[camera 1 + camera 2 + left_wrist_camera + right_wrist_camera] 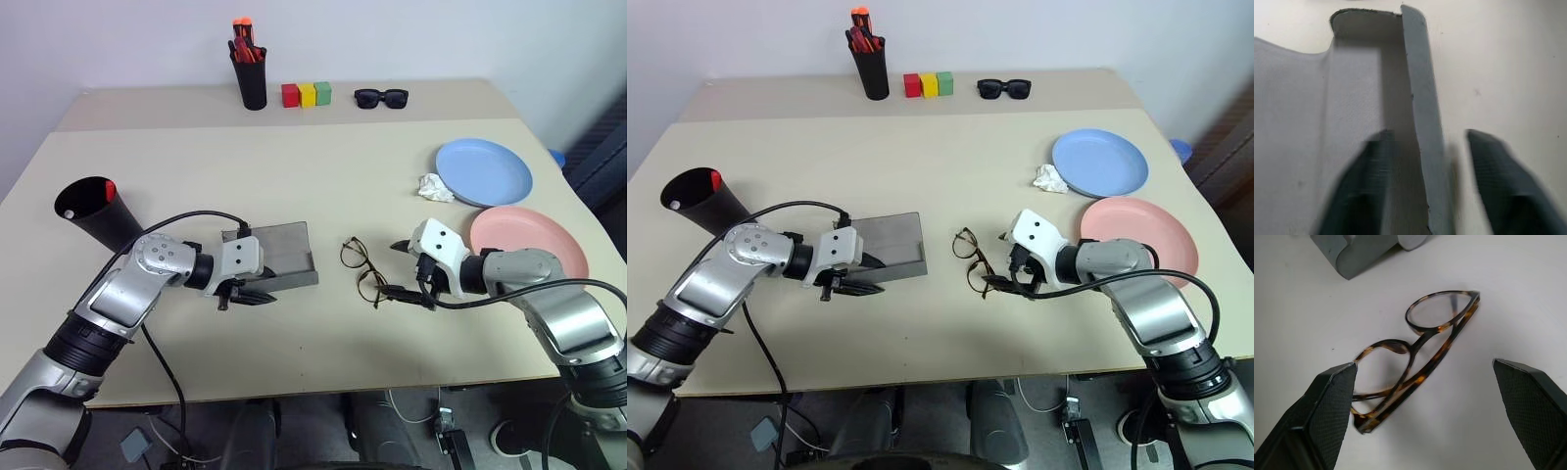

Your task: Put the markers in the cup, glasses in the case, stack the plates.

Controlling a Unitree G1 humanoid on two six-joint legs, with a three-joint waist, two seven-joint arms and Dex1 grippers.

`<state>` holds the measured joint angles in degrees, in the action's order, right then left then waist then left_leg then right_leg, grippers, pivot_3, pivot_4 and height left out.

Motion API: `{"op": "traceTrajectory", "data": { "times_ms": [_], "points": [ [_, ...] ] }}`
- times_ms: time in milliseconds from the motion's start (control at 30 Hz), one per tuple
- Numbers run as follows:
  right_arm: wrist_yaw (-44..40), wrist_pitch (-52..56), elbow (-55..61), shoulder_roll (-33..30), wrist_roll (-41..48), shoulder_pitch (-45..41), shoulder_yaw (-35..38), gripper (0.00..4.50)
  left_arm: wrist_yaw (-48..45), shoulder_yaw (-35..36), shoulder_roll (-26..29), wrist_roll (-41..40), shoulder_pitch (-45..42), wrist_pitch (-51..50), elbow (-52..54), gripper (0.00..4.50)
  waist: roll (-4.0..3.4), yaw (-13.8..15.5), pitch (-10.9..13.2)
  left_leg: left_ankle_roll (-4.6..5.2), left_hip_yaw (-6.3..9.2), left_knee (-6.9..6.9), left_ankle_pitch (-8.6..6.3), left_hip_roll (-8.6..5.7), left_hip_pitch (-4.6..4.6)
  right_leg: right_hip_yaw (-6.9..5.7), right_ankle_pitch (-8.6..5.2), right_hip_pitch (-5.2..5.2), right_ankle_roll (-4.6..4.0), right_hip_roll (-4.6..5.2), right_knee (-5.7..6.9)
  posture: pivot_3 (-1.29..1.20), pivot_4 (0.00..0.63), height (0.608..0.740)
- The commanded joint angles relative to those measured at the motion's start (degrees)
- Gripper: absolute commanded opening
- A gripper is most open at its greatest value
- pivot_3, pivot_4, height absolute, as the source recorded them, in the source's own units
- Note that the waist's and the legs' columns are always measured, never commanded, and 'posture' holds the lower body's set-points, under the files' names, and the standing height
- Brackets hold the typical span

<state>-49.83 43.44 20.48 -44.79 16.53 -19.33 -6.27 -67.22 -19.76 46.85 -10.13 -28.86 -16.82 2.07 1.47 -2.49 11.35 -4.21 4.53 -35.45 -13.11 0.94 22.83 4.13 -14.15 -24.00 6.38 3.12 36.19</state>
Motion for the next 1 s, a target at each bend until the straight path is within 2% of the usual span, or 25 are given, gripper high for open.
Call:
{"op": "traceTrajectory", "data": {
  "times_ms": [33,200,567,700,900,1000],
  "points": [
    [3.19,5.11,2.46,2.50,2.68,-0.96,2.47,4.50,0.63,4.61,-0.91,-2.16,-0.82,-1.52,0.41,2.46,0.00,0.01,0.00,0.00,0.00,-0.02,0.00,0.00,0.02,0.00,0.00,0.00,0.00,0.00,0.00,0.00,0.150,0.740],
    [6.47,12.01,2.70,5.72,5.79,-2.34,3.53,4.50,1.68,9.94,-0.01,-4.52,2.37,-3.01,2.21,2.46,-0.01,-0.12,0.00,0.00,0.03,-0.04,0.00,0.00,0.05,-0.01,0.08,-0.01,0.14,-0.01,0.02,0.00,0.150,0.740],
    [12.33,19.79,-1.58,11.86,8.46,-5.68,4.03,4.50,7.02,22.09,1.53,-9.85,16.76,-9.69,12.30,2.46,-0.01,0.00,0.00,0.02,0.04,-0.06,-0.01,0.01,0.09,-0.01,0.07,-0.02,0.14,0.00,0.01,0.00,0.150,0.740],
    [13.71,22.03,-2.57,12.73,8.63,-6.58,3.55,3.29,9.74,25.08,1.25,-11.12,21.25,-12.24,15.98,2.50,-0.02,-0.04,0.01,0.02,0.05,-0.06,-0.01,0.01,0.08,-0.01,0.08,-0.03,0.13,0.00,0.02,0.00,0.150,0.740],
    [14.36,22.99,-2.49,12.35,9.02,-7.29,3.09,0.13,11.72,26.85,1.47,-12.53,23.56,-14.48,18.94,2.50,-0.03,-0.03,0.00,0.02,0.04,-0.07,-0.01,0.01,0.09,-0.01,0.04,-0.03,0.06,0.00,0.01,0.00,0.150,0.740],
    [14.27,22.42,-1.39,11.21,9.08,-7.90,2.45,0.05,13.07,28.68,1.54,-13.09,24.95,-15.50,19.64,2.50,0.00,-0.04,-0.02,0.02,0.05,-0.08,-0.01,0.01,0.05,-0.02,0.04,-0.01,0.05,0.00,0.02,0.00,0.150,0.740]
  ]
}}
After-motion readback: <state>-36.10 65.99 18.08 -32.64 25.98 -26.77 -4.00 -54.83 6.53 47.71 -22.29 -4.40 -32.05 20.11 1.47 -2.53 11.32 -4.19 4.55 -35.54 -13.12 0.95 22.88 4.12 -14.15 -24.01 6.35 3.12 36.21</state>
